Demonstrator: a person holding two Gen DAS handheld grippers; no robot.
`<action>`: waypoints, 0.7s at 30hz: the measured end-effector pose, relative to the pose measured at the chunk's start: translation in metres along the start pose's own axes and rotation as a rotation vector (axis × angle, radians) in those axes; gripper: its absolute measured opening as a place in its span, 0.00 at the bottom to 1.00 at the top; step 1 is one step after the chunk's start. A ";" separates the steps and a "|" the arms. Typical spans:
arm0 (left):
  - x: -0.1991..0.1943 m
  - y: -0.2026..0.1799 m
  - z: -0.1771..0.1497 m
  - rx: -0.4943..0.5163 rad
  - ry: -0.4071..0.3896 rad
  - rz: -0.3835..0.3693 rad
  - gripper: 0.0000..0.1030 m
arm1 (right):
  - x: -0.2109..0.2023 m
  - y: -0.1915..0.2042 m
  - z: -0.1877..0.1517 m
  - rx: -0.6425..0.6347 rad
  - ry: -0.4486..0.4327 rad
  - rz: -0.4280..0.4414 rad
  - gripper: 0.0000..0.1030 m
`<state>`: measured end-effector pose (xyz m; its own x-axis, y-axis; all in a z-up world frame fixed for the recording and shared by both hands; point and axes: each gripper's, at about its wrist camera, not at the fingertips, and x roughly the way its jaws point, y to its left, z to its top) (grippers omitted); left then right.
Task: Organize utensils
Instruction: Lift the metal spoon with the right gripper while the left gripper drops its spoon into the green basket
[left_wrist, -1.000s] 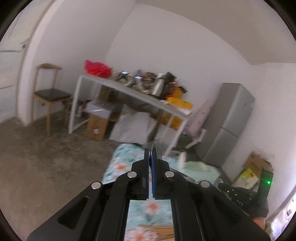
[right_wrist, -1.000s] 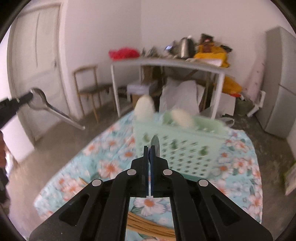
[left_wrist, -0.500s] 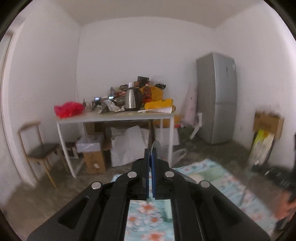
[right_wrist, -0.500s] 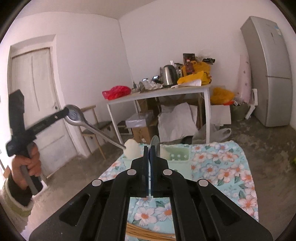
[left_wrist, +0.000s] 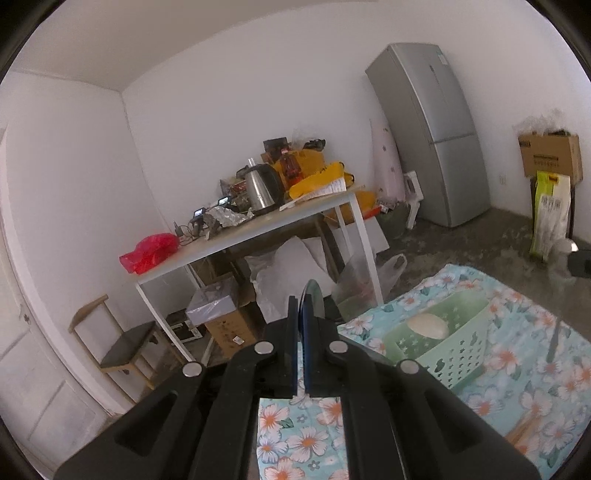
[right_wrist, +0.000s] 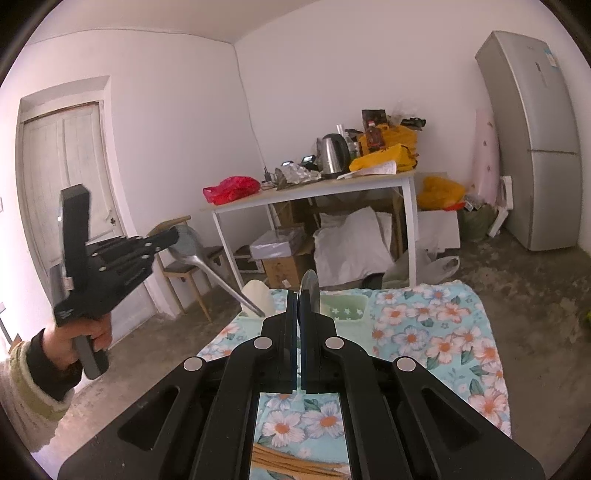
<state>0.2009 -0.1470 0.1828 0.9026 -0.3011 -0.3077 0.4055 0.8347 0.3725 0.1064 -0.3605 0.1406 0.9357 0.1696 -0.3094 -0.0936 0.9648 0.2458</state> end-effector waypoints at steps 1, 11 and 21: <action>0.006 -0.002 0.001 0.006 0.010 -0.002 0.01 | 0.001 -0.001 0.001 0.002 0.002 0.000 0.00; 0.063 0.002 -0.015 -0.207 0.172 -0.241 0.04 | 0.005 -0.007 -0.004 0.026 0.019 0.008 0.00; 0.080 0.011 -0.035 -0.379 0.208 -0.364 0.24 | 0.007 -0.010 -0.004 0.047 0.025 0.028 0.00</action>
<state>0.2724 -0.1453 0.1316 0.6510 -0.5353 -0.5381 0.5703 0.8128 -0.1186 0.1130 -0.3678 0.1324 0.9242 0.2018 -0.3241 -0.1030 0.9492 0.2972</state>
